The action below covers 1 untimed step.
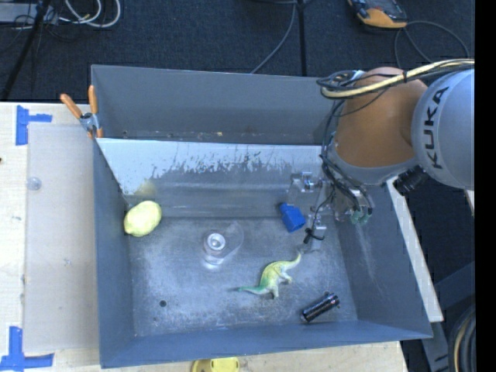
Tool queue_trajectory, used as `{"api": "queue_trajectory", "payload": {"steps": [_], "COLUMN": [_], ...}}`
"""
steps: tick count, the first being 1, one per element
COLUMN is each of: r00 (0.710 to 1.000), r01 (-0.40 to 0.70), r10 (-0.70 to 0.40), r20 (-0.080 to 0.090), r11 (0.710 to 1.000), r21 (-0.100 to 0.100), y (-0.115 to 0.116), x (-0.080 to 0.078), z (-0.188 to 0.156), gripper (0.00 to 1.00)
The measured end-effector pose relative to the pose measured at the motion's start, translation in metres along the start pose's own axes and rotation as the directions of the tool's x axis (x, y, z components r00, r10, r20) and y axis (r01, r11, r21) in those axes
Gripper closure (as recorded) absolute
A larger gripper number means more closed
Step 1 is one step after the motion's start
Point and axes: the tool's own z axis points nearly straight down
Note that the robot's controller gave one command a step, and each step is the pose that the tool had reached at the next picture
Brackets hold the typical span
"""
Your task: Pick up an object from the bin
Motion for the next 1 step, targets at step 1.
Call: {"api": "queue_trajectory", "payload": {"steps": [1], "r00": [1.000], "r01": [0.000], "r10": [0.000], "r20": [0.008], "r11": [1.000], "r21": [0.000], "y": [0.0000], "x": [-0.0015], "z": [-0.0047], "gripper": [0.00]}}
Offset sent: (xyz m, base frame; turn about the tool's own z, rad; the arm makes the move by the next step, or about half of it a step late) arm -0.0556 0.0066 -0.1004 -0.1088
